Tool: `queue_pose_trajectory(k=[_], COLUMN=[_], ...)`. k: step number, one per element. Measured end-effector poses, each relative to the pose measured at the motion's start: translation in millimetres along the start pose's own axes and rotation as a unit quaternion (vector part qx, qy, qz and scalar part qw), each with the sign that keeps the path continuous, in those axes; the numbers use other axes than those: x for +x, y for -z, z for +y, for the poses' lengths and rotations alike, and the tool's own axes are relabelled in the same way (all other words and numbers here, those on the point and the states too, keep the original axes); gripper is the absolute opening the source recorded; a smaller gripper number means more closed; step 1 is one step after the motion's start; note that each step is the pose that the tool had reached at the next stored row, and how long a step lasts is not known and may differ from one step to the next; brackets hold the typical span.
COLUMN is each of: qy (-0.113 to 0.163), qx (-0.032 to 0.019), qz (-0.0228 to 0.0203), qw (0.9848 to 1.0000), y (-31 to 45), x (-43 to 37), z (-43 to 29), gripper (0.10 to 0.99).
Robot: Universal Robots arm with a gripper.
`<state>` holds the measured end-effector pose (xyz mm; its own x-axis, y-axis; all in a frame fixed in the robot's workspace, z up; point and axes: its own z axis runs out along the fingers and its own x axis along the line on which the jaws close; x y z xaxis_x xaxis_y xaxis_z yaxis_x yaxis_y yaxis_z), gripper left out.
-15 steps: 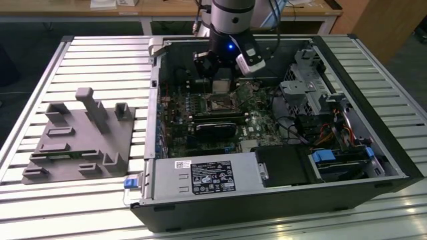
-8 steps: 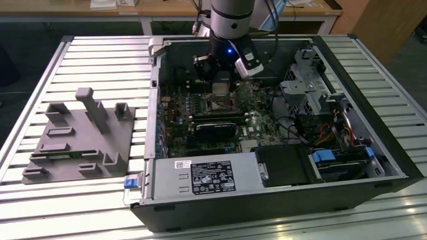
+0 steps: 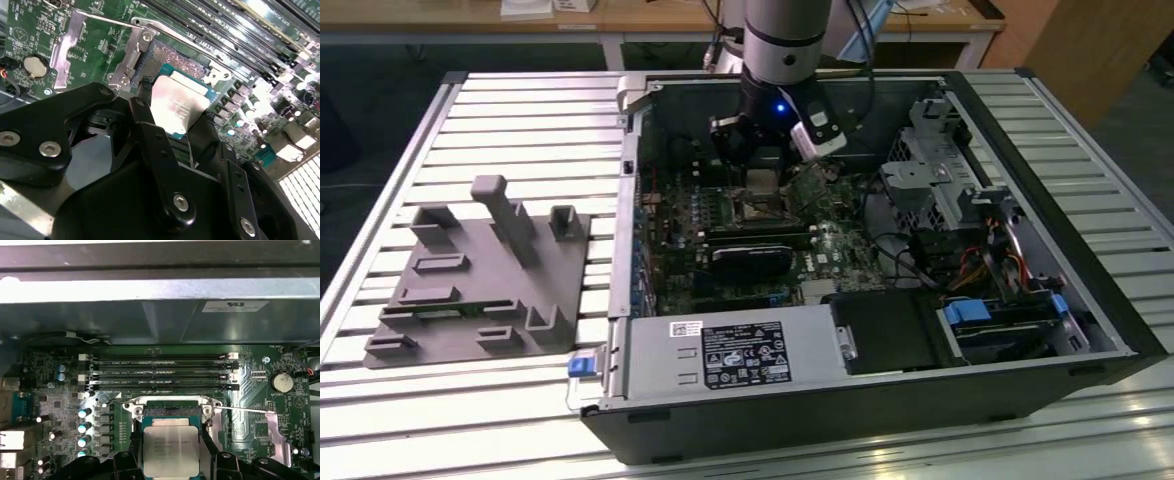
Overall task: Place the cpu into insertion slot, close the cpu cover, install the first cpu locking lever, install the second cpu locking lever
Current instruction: 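Place the cpu into insertion slot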
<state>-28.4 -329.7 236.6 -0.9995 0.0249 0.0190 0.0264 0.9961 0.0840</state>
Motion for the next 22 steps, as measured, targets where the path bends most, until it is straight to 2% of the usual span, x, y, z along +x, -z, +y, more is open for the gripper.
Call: queue_pose_trajectory(k=[6,12,16,22], qy=[0.0,0.0,0.0,-0.041], qx=[0.0033,0.007,0.0072,0.007], qz=[0.0,-0.0001,-0.0002,-0.0033], qw=[1.0,1.0,1.0,0.9991], y=[-3.2,-5.0,-5.0,-5.8], x=[-6.7,-7.2,-7.1,-7.2], z=[-0.1,-1.4,-1.5,-1.5], gripper=[0.537,0.537,0.537,0.537])
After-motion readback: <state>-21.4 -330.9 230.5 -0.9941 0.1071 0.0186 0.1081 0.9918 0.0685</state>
